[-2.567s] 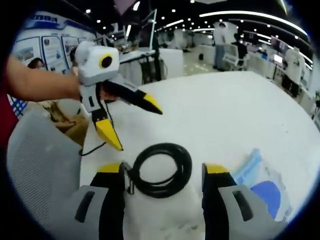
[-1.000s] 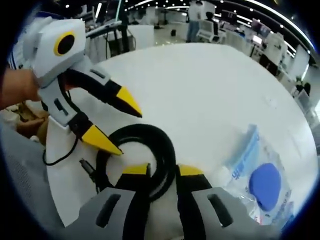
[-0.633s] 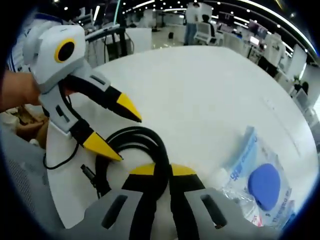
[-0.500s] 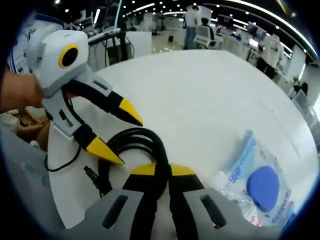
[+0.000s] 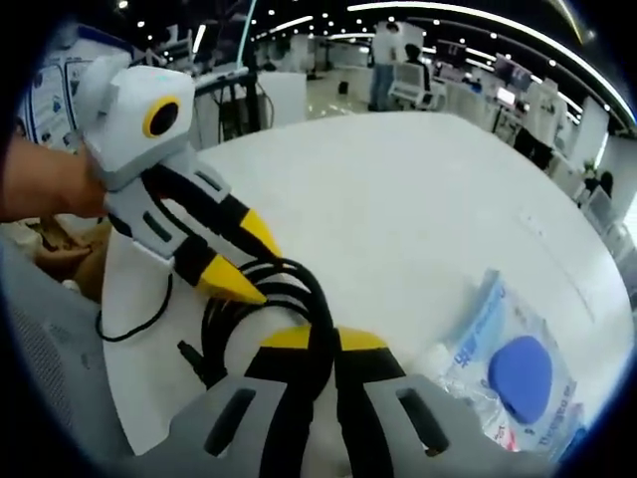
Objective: Arrange the tabletop items into an orderly group along one side of the table until the central work area is clear of visible clutter.
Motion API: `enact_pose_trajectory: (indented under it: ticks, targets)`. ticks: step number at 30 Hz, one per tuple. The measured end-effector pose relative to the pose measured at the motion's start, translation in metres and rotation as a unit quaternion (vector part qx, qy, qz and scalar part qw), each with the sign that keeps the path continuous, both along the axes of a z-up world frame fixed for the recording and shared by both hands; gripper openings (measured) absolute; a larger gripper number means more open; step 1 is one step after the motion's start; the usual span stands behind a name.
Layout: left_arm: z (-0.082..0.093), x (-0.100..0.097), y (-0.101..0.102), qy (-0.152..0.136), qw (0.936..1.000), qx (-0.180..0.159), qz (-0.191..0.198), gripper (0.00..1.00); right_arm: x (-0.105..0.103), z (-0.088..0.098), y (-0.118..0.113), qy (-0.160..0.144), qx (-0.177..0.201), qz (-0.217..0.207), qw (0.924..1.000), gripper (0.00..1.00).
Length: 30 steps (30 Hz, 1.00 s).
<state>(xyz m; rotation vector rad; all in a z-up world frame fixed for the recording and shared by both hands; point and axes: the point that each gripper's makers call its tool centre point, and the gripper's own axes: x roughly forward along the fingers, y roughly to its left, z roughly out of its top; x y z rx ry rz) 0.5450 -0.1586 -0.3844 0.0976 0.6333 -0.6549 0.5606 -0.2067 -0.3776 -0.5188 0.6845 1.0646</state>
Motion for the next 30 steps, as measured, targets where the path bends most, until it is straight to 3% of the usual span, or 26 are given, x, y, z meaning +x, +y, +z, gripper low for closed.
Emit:
enact_pose_trajectory:
  ticks: [18,30]
  targets:
    - [0.023,0.002,0.003,-0.02,0.9997,-0.007,0.014,0.1,0.002,0.015,-0.001,0.016,0.025,-0.015,0.9995,0.05]
    - [0.058,0.009,0.0,-0.058,0.9983,0.002,0.006,0.1,0.008,0.044,-0.004,0.005,0.053,-0.024,0.9983,0.04]
